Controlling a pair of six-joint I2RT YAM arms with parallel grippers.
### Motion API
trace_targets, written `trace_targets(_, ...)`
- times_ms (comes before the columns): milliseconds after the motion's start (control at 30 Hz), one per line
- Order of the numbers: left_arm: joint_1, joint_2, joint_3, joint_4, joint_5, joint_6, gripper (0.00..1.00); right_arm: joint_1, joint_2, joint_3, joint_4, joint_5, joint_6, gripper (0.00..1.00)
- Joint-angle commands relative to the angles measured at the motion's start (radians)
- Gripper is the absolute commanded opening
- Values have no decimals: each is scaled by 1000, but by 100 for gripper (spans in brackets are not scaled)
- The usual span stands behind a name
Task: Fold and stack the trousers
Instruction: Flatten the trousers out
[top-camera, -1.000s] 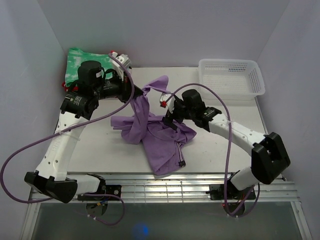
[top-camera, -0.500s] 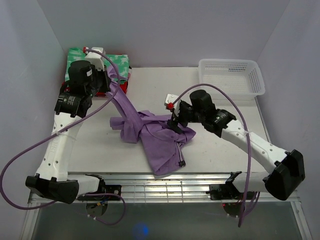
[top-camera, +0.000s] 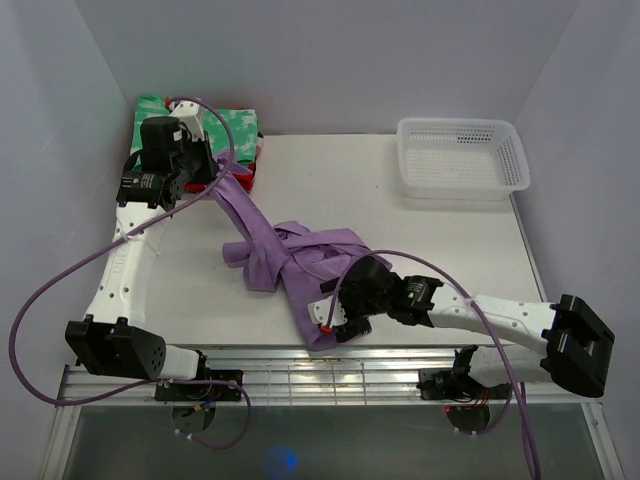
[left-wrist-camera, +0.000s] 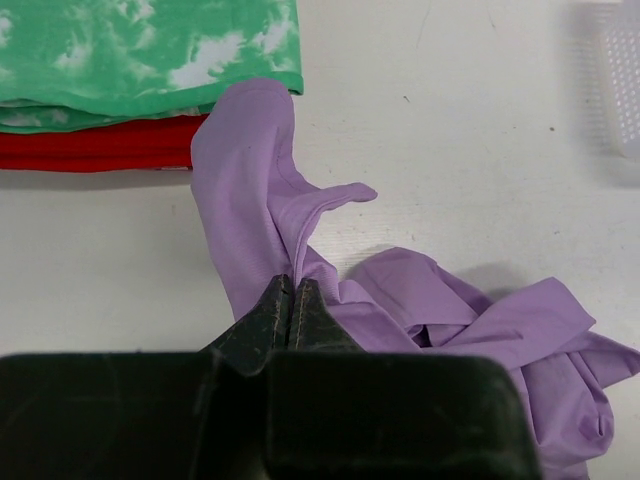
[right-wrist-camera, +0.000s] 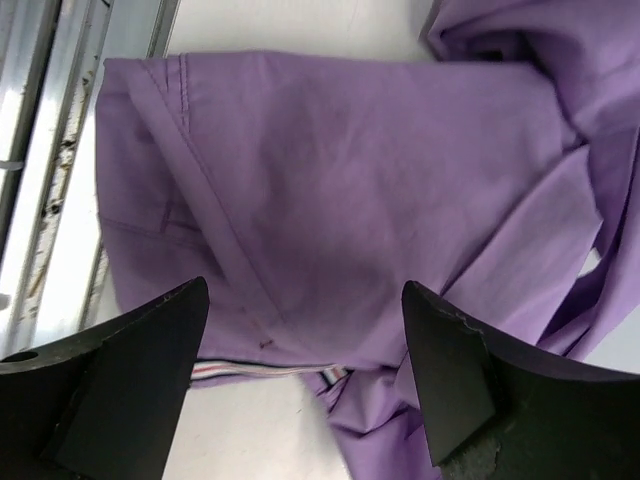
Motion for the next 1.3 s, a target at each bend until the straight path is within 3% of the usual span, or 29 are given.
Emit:
trace_targets(0, 16, -21, 7, -12, 78, -18, 0, 68, 38, -29, 193, 83, -155, 83)
trace_targets(133, 44, -22, -8, -14, 90, -18, 0, 76, 120, -51, 327, 167, -201, 76)
trace_targets(233, 70, -30, -18, -15, 102, -17, 0, 76, 134, -31, 385, 195, -202, 43)
trace_targets(267, 77, -31, -22, -12, 105, -14, 0, 76, 121, 1, 375, 197, -189, 20)
trace_targets(333, 94, -34, -31, -3, 107, -6, 0, 78, 101, 46, 311, 197, -161, 8)
trace_targets(567, 102, 15, -39, 58, 92, 58, 0, 66, -67, 296, 122, 186, 44, 8)
trace_targets(933, 102, 220, -47, 117, 6, 212, 0, -106, -106, 638, 106, 330, 235, 8)
trace_targets(967, 117, 237, -20, 76, 24, 215, 5, -127, -86, 647, 106, 338, 247, 8)
trace_targets(1000, 143, 271, 5, 45, 53, 221, 16, -172, -75, 641, 112, 348, 253, 8)
trace_targets(1133, 159, 227, 42, -78, 353, 322, 54, -324, -26, 552, 120, 369, 322, 8)
trace_targets(1200, 159, 147, -29, -75, 514, 385, 88, -414, 0, 471, 118, 347, 363, 8)
trace_targets(1233, 159, 69, -51, -75, 554, 414, 98, -440, 5, 442, 120, 320, 370, 8)
trace_targets(1267, 159, 34, -71, -87, 629, 463, 98, -469, 11, 410, 137, 297, 374, 8)
